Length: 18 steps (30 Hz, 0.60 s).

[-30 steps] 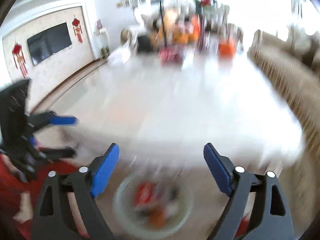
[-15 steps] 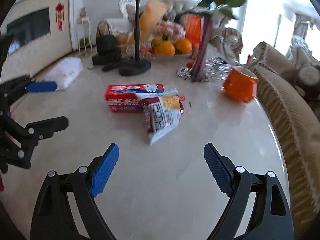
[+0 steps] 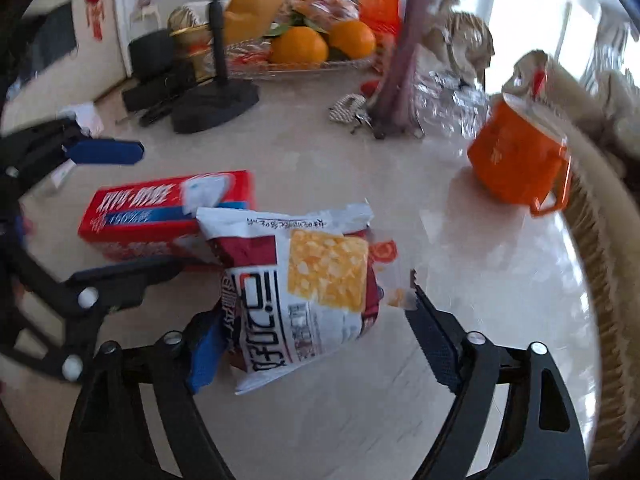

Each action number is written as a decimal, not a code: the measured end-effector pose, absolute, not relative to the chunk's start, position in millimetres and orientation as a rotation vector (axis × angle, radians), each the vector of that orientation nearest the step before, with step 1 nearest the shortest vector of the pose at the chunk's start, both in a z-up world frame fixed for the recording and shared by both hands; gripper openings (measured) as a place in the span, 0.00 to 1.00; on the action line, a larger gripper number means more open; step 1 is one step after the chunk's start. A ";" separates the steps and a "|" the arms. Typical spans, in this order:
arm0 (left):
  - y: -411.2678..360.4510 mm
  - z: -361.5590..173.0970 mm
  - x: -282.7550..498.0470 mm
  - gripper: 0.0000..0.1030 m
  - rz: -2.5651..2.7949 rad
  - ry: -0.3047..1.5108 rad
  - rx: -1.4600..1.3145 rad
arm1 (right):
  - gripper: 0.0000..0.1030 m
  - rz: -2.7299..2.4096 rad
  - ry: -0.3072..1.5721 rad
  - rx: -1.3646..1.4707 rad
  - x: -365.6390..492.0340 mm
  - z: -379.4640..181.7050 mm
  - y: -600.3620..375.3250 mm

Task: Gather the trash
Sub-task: 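Grasp toothpaste box with left tool while right tool grasps snack bag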

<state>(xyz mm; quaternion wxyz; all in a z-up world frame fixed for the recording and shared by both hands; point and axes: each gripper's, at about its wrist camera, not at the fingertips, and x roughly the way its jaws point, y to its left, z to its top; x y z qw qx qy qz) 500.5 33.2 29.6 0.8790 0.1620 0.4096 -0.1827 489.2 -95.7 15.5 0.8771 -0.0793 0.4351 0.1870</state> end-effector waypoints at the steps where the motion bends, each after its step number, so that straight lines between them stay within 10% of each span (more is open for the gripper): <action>1: 32.9 25.6 506.5 0.86 -0.383 0.871 0.319 | 0.66 0.404 0.906 -0.160 489.9 16.3 -98.1; 8: 29.6 10.9 514.3 0.86 -0.347 0.939 0.210 | 0.45 0.440 0.905 -0.151 490.0 19.0 -108.6; 13: 23.1 12.0 508.4 0.38 -0.295 0.945 0.174 | 0.39 0.473 0.905 -0.027 495.7 21.0 -122.1; 18: 30.6 14.8 504.2 0.38 -0.297 0.939 0.075 | 0.38 0.507 0.894 0.075 494.8 26.0 -133.5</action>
